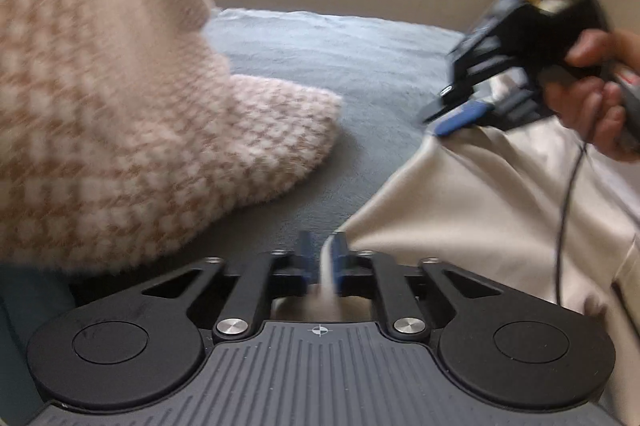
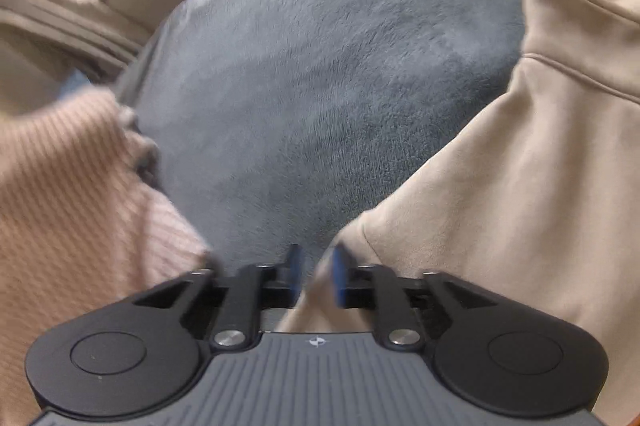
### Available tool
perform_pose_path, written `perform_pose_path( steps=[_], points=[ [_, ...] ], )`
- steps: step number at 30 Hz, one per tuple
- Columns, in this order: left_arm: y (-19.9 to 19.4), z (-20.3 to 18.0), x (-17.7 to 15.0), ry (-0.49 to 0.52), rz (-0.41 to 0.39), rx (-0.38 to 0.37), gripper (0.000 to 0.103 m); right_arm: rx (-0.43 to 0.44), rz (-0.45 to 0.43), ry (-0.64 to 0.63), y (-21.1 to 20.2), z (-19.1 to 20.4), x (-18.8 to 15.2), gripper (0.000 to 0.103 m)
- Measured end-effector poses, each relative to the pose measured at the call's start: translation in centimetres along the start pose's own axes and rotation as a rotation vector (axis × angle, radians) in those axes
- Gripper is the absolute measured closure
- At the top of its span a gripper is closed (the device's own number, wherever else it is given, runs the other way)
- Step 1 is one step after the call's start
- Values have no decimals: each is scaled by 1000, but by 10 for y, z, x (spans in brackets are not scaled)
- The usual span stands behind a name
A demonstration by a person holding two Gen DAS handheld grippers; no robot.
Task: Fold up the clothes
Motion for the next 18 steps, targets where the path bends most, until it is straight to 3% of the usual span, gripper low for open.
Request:
perform_pose_path(
  steps=[5, 11, 14, 18],
  points=[
    [-17, 10, 3, -93, -45, -3, 53, 110, -80, 27, -68, -23, 16, 67],
    [-34, -8, 9, -21, -71, 9, 31, -13, -204, -101, -175, -78, 16, 66],
    [-35, -24, 16, 12, -69, -4, 25, -28, -230, -65, -220, -122, -3, 66],
    [-34, -53, 26, 67, -50, -23, 23, -66, -208, -21, -235, -168, -33, 66]
  ],
)
Point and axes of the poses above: each gripper's, at about its wrist camera, not at the fingertips, and y roughly the way its jaws point, z to its left, x to its top, the point moved 2 cm from there along y, roughly the way its jaws point, and after that the axes turned 11 degrees about -x, right-handed, at the moved point
